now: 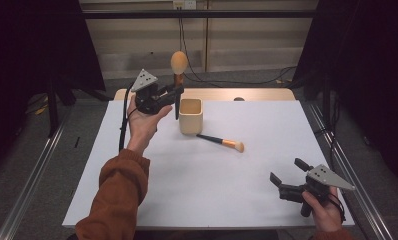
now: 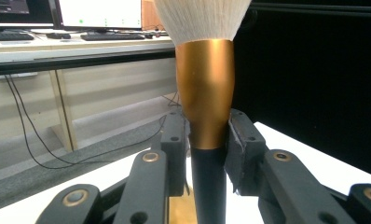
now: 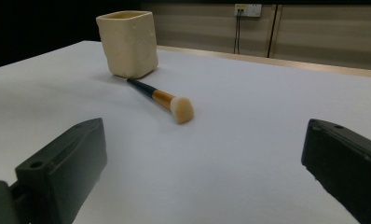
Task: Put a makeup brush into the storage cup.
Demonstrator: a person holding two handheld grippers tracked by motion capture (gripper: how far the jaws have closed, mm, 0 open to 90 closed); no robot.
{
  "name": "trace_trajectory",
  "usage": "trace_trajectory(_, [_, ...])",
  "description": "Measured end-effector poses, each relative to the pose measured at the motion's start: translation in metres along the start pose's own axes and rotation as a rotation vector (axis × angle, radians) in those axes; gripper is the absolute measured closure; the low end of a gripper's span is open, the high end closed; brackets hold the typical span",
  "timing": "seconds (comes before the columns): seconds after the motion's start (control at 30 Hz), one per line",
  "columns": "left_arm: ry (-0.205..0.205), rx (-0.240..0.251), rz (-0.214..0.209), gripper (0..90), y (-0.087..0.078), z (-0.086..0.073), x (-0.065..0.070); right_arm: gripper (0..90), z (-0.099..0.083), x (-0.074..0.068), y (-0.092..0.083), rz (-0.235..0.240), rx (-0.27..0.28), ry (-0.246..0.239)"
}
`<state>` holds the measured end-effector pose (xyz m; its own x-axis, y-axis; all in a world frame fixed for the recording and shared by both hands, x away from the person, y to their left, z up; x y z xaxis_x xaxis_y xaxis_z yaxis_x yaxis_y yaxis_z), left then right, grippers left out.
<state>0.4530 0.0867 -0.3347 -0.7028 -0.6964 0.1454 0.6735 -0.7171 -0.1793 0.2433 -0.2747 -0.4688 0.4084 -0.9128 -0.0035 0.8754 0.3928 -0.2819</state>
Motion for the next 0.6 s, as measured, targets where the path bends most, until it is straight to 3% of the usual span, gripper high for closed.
trace_trajectory(0.43, [-0.003, 0.008, 0.039, 71.2, 0.019, 0.011, -0.012, 0.0, -0.001, 0.001, -0.002, -0.005, -0.002, 0.0])
trace_trajectory(0.6, [-0.005, 0.044, 0.047, 71.2, 0.027, 0.021, -0.012, 0.0, -0.001, 0.001, -0.002, -0.005, -0.003, 0.003])
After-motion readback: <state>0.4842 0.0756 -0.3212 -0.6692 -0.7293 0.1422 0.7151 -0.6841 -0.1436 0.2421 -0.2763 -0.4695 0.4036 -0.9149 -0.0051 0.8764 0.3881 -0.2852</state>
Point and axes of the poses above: each handheld gripper's, and its own axes: y roughly forward along the jaws, z roughly out of its top, x roughly to its right, the point moved 5 cm from there along y, roughly forward along the jaws, and after that the axes turned 4 degrees about -y, right-handed, at the moved point
